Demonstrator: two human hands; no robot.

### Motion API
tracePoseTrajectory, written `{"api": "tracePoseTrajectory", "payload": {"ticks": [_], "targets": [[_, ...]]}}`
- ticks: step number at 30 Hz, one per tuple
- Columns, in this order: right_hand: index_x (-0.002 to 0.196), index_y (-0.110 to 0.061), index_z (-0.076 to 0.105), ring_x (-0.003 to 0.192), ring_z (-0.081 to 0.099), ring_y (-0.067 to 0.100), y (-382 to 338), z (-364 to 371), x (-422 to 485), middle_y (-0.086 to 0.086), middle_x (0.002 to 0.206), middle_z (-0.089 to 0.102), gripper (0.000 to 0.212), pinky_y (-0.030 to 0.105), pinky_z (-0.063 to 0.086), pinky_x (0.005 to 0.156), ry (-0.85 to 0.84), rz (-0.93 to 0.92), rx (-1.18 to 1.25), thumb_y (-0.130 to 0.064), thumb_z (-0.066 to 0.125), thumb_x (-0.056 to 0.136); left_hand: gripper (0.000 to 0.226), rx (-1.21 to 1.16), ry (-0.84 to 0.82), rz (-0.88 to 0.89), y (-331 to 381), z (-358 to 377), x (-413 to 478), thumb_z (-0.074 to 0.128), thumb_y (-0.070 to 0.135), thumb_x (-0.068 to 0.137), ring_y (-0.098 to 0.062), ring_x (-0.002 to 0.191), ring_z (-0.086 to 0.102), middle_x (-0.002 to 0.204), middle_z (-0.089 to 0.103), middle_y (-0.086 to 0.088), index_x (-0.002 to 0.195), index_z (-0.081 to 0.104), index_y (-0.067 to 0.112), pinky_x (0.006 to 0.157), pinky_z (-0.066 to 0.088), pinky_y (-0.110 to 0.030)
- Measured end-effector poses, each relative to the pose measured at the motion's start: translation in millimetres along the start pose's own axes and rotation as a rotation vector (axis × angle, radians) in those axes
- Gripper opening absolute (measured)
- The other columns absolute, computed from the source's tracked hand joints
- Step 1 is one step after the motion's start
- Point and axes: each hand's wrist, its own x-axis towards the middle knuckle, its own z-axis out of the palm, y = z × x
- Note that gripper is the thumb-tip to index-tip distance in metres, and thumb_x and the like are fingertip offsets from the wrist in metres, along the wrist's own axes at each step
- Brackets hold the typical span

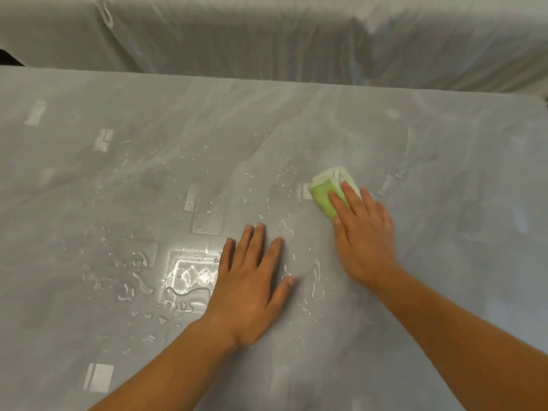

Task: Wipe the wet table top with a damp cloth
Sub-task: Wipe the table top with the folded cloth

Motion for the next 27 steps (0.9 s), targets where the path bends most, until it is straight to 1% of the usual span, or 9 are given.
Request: {"api": "tracePoseTrajectory", "payload": {"ticks": [3, 7, 9, 12, 15, 17, 20, 23, 27], "targets": [[0.154, -0.033, 0.030, 0.152, 0.020, 0.031, -29, 3, -20, -0.004, 0.165, 0.023, 0.054, 0.051, 0.018, 0.119, 0.041, 0.057, 0.020, -0.040, 0.020, 0.101, 0.069, 0.007, 0.010, -0.012, -8, 4, -14, 0.012, 0.064, 0.097, -0.012, 0.145, -0.028, 0.164, -0.013, 0.000, 0.156, 0.012, 0.029, 0.119, -0.014, -0.041], [0.155, -0.036, 0.026, 0.153, 0.015, 0.025, -24, 6, -118, -0.009, 0.167, 0.015, 0.054, 0.049, 0.020, 0.121, -0.087, -0.262, -0.030, -0.032, 0.032, 0.102, 0.069, 0.038, 0.005, 0.028, -11, 12, -33, 0.013, 0.064, 0.097, -0.015, 0.147, -0.026, 0.165, -0.012, -0.001, 0.156, 0.012, 0.028, 0.120, -0.010, -0.045], [0.154, -0.037, 0.029, 0.152, 0.020, 0.024, 2, 4, -126, -0.011, 0.166, 0.018, 0.053, 0.048, 0.021, 0.120, -0.082, -0.296, -0.022, -0.031, 0.031, 0.102, 0.069, 0.061, 0.007, 0.047, -10, 17, -40, 0.015, 0.064, 0.097, -0.017, 0.147, -0.025, 0.164, -0.014, -0.003, 0.156, 0.009, 0.029, 0.120, -0.008, -0.046], [0.153, -0.040, 0.028, 0.151, 0.023, 0.026, 22, 5, -111, -0.012, 0.165, 0.020, 0.053, 0.047, 0.020, 0.119, -0.020, -0.070, -0.002, -0.032, 0.030, 0.101, 0.070, 0.092, 0.014, 0.073, -8, 23, -47, 0.019, 0.064, 0.097, -0.020, 0.148, -0.023, 0.165, -0.011, -0.005, 0.156, 0.011, 0.029, 0.120, -0.008, -0.048], [0.153, -0.036, 0.029, 0.151, 0.020, 0.028, -4, 10, -129, -0.007, 0.165, 0.021, 0.054, 0.047, 0.017, 0.118, 0.050, 0.127, 0.034, -0.031, 0.030, 0.100, 0.070, 0.114, 0.014, 0.072, -7, 26, -53, 0.017, 0.064, 0.096, -0.022, 0.148, -0.022, 0.165, -0.010, -0.006, 0.156, 0.012, 0.028, 0.120, -0.008, -0.049], [0.155, -0.035, 0.026, 0.153, 0.017, 0.027, -29, 16, -164, -0.006, 0.167, 0.017, 0.055, 0.047, 0.018, 0.119, 0.044, 0.113, 0.004, -0.030, 0.031, 0.100, 0.070, 0.113, 0.019, 0.079, -7, 27, -58, 0.018, 0.063, 0.096, -0.022, 0.149, -0.021, 0.165, -0.008, -0.007, 0.156, 0.014, 0.028, 0.120, -0.007, -0.049], [0.156, -0.037, 0.024, 0.154, 0.011, 0.023, -37, 19, -206, -0.010, 0.167, 0.013, 0.055, 0.048, 0.016, 0.121, -0.033, -0.047, 0.026, -0.030, 0.033, 0.101, 0.069, 0.109, 0.019, 0.107, -8, 29, -68, 0.019, 0.063, 0.097, -0.021, 0.149, -0.019, 0.165, -0.006, -0.007, 0.156, 0.015, 0.028, 0.120, -0.008, -0.048], [0.153, -0.038, 0.027, 0.151, 0.022, 0.027, -9, 19, -194, -0.007, 0.165, 0.023, 0.055, 0.048, 0.017, 0.120, -0.025, -0.102, -0.010, -0.030, 0.032, 0.099, 0.069, 0.117, 0.014, 0.127, -16, 32, -78, 0.018, 0.062, 0.097, -0.021, 0.149, -0.019, 0.165, -0.006, -0.006, 0.156, 0.015, 0.027, 0.120, -0.008, -0.048], [0.152, -0.033, 0.034, 0.149, 0.026, 0.032, -22, 21, -163, -0.004, 0.164, 0.027, 0.054, 0.049, 0.016, 0.118, 0.094, 0.268, 0.049, -0.027, 0.032, 0.098, 0.068, 0.107, 0.027, 0.114, -29, 35, -92, 0.018, 0.061, 0.097, -0.021, 0.149, -0.019, 0.165, -0.007, -0.006, 0.156, 0.017, 0.026, 0.120, -0.009, -0.047]]}}
